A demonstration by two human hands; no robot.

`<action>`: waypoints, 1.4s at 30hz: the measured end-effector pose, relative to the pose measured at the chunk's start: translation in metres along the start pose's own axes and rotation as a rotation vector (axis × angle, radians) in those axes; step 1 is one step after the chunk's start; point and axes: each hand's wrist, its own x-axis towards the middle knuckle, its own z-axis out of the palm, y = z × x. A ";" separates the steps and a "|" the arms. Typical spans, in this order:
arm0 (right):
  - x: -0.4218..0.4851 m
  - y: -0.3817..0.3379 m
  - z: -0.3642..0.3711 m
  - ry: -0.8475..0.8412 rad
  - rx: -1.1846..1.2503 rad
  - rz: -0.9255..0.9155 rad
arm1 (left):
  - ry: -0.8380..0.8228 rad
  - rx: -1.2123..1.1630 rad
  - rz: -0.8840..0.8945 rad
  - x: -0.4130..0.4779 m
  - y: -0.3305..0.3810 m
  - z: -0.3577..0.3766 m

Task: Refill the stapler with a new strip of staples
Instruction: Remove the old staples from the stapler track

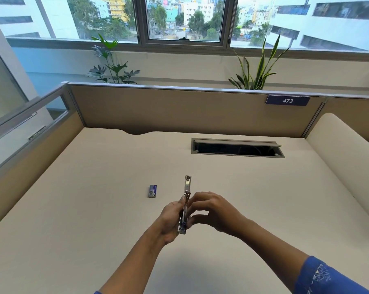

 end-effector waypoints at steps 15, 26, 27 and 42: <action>-0.021 -0.023 0.076 0.497 1.102 1.000 | 0.358 0.826 0.206 0.024 -0.006 0.013; -0.025 -0.010 0.086 0.780 1.833 1.372 | 0.184 1.872 0.637 0.035 -0.053 0.044; -0.024 -0.008 0.085 0.798 1.828 1.359 | 0.181 1.892 0.655 0.036 -0.056 0.044; -0.020 0.003 0.085 0.664 2.031 1.235 | 0.263 1.382 0.718 0.052 -0.056 0.023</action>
